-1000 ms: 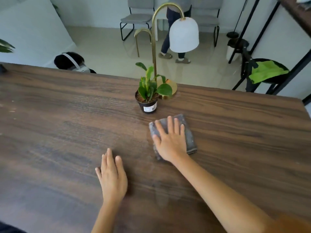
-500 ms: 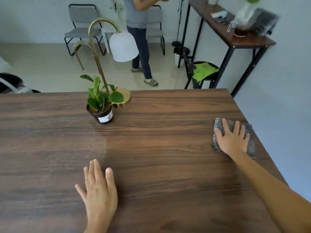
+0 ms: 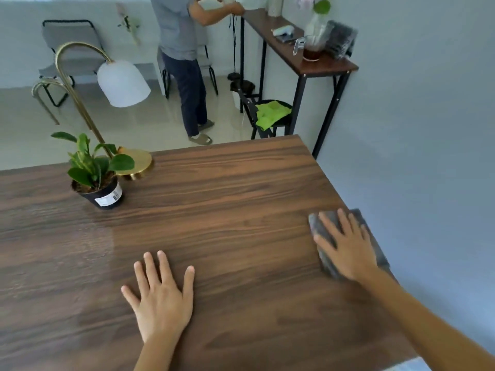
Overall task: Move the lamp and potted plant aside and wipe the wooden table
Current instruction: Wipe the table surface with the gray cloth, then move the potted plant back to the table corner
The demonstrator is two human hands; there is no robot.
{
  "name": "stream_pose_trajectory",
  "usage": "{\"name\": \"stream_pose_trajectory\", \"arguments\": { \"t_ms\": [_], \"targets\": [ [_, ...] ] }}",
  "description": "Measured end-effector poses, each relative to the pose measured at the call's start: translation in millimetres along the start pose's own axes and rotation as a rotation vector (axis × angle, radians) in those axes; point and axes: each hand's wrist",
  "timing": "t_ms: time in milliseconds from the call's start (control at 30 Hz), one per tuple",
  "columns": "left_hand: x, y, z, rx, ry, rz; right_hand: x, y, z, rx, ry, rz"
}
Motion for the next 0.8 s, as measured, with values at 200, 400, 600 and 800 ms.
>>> {"name": "stream_pose_trajectory", "arguments": {
  "t_ms": [200,400,600,800],
  "targets": [
    [0.3,-0.1,-1.6,0.049,-0.004,-0.017,0.5,-5.3,-1.5,0.056,-0.027,0.02],
    [-0.4,1.9,-1.7,0.078,-0.01,-0.034,-130.6,28.6,10.1,0.059,-0.06,-0.135],
    [0.2,3.1,-10.9,0.006,-0.104,-0.047,-144.5,29.0,-6.6,-0.088,-0.068,-0.09],
    [18.2,-11.9,-50.4,-0.584,0.242,-0.124,-84.1,-46.6,-43.3,0.347,-0.05,-0.187]
  ]
}}
Point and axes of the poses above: each hand's wrist, its own x-axis towards the middle knuckle, its own z-axis out of the palm, y = z × x, and after that the axes turned 6 degrees about x, right-handed
